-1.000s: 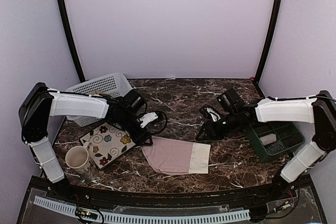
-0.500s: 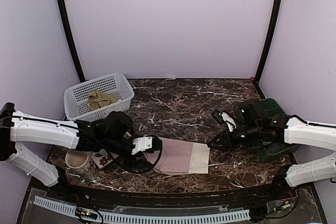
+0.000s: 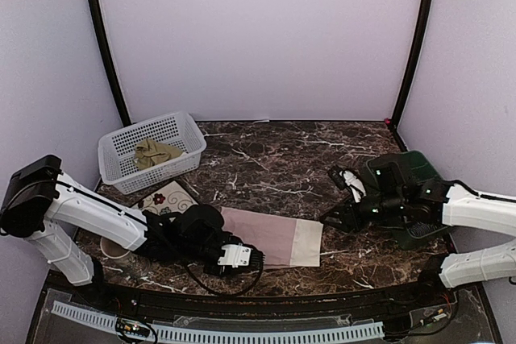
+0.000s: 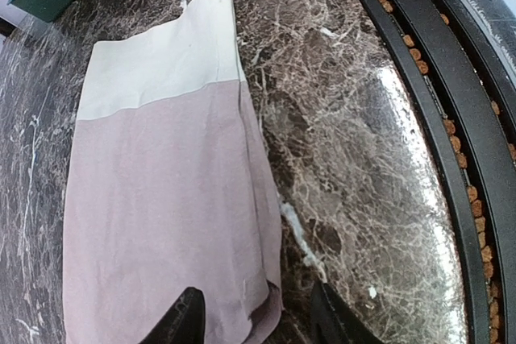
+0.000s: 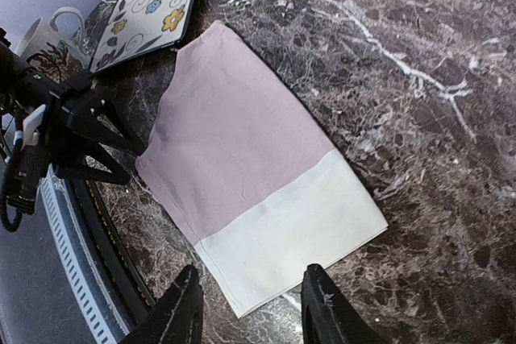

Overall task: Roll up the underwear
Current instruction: Pick up the underwear from the center of the board.

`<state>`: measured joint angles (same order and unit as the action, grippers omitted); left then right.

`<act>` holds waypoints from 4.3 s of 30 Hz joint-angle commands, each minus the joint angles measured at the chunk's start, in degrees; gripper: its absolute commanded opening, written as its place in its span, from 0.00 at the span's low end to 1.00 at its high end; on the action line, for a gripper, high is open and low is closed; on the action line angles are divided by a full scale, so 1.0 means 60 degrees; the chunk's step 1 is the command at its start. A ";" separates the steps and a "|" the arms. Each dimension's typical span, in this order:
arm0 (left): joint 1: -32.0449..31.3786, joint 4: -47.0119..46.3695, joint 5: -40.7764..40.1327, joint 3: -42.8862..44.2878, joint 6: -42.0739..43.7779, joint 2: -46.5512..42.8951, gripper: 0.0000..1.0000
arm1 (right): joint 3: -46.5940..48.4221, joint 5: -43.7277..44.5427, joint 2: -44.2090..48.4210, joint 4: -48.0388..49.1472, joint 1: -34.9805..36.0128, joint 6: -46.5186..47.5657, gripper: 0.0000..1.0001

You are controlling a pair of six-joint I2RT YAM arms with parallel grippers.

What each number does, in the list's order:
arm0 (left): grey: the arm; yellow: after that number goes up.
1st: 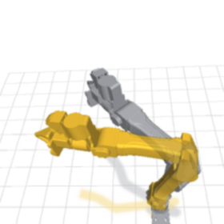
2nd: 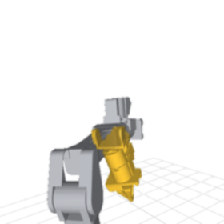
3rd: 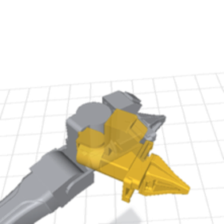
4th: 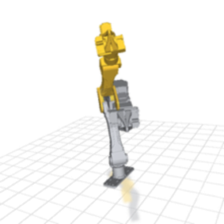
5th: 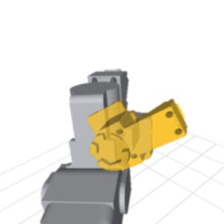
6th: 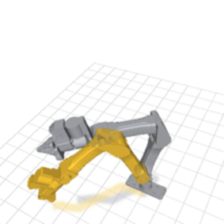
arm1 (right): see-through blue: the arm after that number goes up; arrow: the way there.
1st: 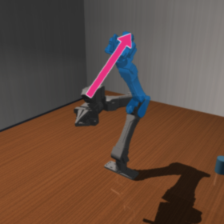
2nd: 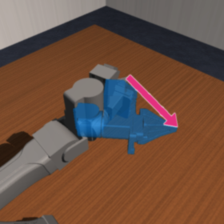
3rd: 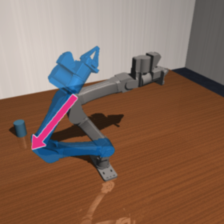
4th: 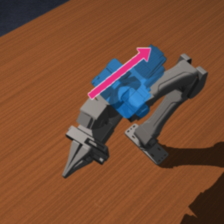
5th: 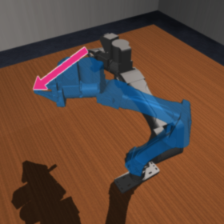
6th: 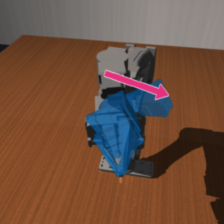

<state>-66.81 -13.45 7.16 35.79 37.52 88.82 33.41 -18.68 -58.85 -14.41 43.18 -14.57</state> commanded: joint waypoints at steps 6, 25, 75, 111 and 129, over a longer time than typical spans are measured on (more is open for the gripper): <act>-0.0086 -0.0673 0.0191 -0.0151 0.0856 0.0650 0.40 | 0.0360 0.2743 0.1438 0.0716 0.0053 0.0428 0.68; -0.0072 -0.0658 0.0213 0.0062 0.0075 0.1129 0.08 | -0.1135 0.1552 0.2435 0.1442 0.0364 0.3970 0.61; 0.1818 0.0713 0.3483 0.1927 -0.2180 0.1445 0.00 | -0.1156 0.3408 -0.2466 0.1586 0.3958 0.7756 0.42; 0.3151 0.1071 0.5297 0.3214 -0.4307 0.2926 0.00 | -0.0705 0.3597 -0.3034 0.1217 0.3962 0.7572 0.40; 0.3327 0.1398 0.5405 0.3424 -0.4256 0.2952 0.00 | -0.0608 0.4797 -0.3341 0.1376 0.3945 0.6888 0.14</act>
<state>-47.13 -6.94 38.68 55.09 10.92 107.96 29.26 5.91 -78.56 -6.00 66.52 28.91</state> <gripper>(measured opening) 0.045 0.195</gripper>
